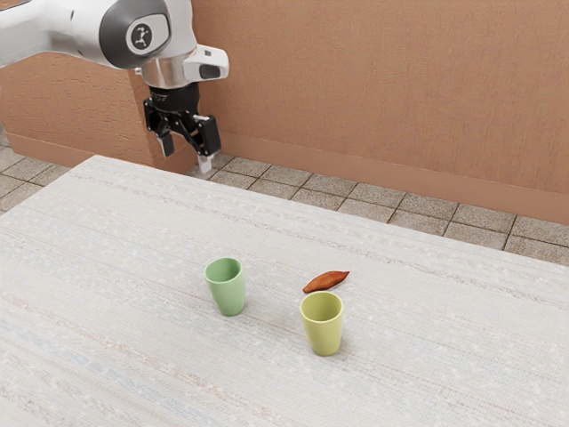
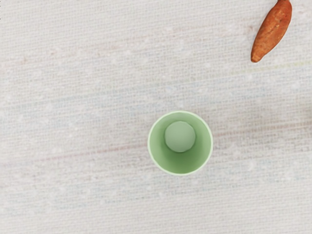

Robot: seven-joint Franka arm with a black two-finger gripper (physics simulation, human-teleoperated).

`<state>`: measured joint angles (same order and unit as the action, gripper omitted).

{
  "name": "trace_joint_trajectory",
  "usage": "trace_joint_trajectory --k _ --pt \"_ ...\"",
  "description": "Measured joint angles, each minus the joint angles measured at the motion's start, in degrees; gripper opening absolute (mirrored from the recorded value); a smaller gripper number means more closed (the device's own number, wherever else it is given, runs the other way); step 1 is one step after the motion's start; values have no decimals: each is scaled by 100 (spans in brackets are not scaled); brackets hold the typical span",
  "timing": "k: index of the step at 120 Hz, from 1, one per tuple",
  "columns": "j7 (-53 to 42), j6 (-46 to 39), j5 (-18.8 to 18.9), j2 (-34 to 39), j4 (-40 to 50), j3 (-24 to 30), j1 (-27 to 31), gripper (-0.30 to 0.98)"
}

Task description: Place the right cup onto the left cup

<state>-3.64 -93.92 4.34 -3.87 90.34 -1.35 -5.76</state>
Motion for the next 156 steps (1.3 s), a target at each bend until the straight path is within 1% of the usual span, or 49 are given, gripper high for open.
trace_joint_trajectory --k 30,52,76,96,116,134,156 --pt "1 -132 -44 -96 -3 26 -72 69" --pt "33 -215 -230 -286 16 21 -266 69" --pt "134 -428 -331 -249 403 51 -530 69" --pt "237 -663 -388 -109 858 264 -594 69" --pt "376 -969 -446 -130 1177 599 -611 68" --pt "524 -1269 -473 -332 1246 783 -758 68" --pt "692 -1616 -491 -712 1228 840 -1042 67"
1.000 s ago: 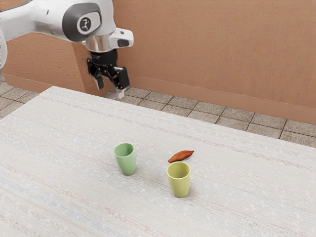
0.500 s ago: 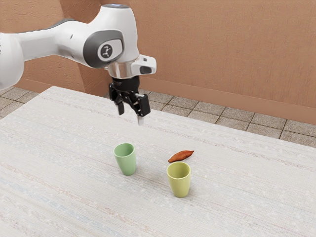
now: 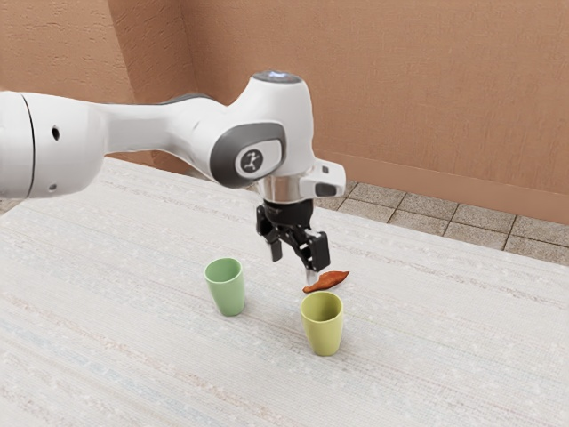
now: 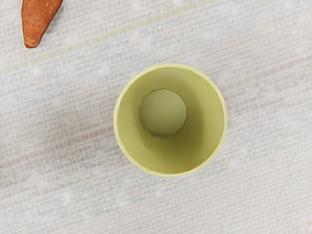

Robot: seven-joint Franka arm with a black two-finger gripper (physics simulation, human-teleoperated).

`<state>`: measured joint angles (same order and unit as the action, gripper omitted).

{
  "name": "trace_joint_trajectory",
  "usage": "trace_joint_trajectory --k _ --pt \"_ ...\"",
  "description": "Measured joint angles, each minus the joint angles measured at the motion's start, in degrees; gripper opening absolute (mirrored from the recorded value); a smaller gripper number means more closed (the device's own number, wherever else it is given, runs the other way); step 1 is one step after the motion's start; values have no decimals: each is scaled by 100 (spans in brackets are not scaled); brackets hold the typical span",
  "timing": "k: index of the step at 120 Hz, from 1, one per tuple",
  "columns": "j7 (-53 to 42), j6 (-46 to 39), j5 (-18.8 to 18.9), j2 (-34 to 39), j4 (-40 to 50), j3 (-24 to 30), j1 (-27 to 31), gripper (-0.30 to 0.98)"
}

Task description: Place the right cup onto the left cup

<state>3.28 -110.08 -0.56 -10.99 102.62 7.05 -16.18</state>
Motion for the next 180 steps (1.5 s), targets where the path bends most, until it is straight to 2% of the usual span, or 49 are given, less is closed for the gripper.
trace_joint_trajectory --k 55,94,127,137,180 --pt "260 -660 -145 -775 -114 77 -322 64" --pt "352 -775 -128 -1470 -601 17 -383 58" --pt "399 -798 -125 -1759 -727 -44 -353 51" --pt "412 -800 -125 -1783 -732 -46 -358 45" --pt "514 -760 -87 -1773 -764 -89 -375 4"
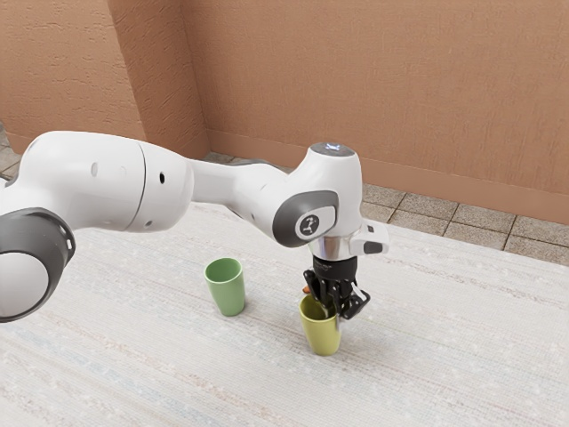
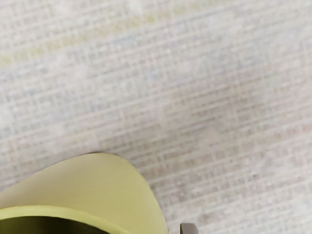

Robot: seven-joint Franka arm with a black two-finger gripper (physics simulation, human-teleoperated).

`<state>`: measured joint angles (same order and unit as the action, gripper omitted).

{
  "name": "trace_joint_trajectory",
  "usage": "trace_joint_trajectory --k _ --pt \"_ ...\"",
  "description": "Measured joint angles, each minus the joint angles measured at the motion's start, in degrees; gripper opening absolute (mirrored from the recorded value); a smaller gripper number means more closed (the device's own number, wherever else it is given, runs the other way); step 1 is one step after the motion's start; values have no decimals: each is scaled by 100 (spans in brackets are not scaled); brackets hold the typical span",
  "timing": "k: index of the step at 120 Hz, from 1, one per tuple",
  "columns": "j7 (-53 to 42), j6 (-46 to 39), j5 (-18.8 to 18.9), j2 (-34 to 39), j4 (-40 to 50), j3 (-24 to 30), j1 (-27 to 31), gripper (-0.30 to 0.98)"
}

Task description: Place the right cup onto the left cup

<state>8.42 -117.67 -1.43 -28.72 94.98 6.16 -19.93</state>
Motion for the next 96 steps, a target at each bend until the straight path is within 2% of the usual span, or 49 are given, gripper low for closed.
trace_joint_trajectory --k 22,52,96 --pt "68 38 14 4 -4 -1 -2 -5" --pt "177 192 55 172 8 -61 7 -8" --pt "341 693 429 824 4 -259 111 -10"
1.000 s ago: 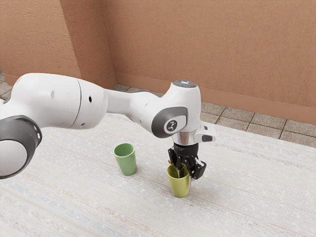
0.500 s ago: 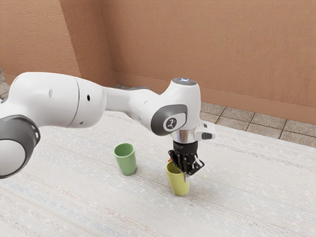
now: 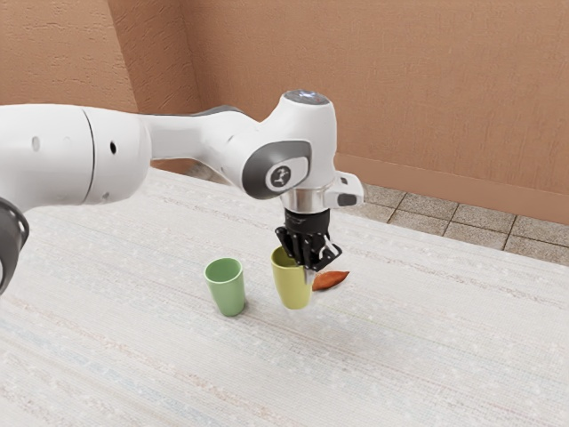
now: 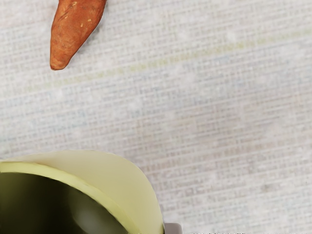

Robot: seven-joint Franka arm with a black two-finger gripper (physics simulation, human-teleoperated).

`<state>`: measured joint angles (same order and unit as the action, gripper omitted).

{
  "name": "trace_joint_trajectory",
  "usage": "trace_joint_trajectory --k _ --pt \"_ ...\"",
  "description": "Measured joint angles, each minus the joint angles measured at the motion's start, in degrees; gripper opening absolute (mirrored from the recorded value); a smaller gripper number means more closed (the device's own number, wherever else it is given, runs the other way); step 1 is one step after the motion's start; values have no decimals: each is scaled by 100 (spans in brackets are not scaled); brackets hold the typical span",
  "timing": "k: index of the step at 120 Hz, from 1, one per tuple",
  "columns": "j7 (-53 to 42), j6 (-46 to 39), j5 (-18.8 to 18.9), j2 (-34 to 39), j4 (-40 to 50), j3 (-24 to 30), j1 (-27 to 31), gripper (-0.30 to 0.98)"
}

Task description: Place the right cup onto the left cup

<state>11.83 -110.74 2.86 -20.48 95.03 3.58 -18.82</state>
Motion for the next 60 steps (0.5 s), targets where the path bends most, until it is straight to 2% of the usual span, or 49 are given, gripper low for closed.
trace_joint_trajectory --k 22,60 --pt "48 269 214 291 10 -211 30 -10" --pt "99 602 373 591 70 -609 185 -10"
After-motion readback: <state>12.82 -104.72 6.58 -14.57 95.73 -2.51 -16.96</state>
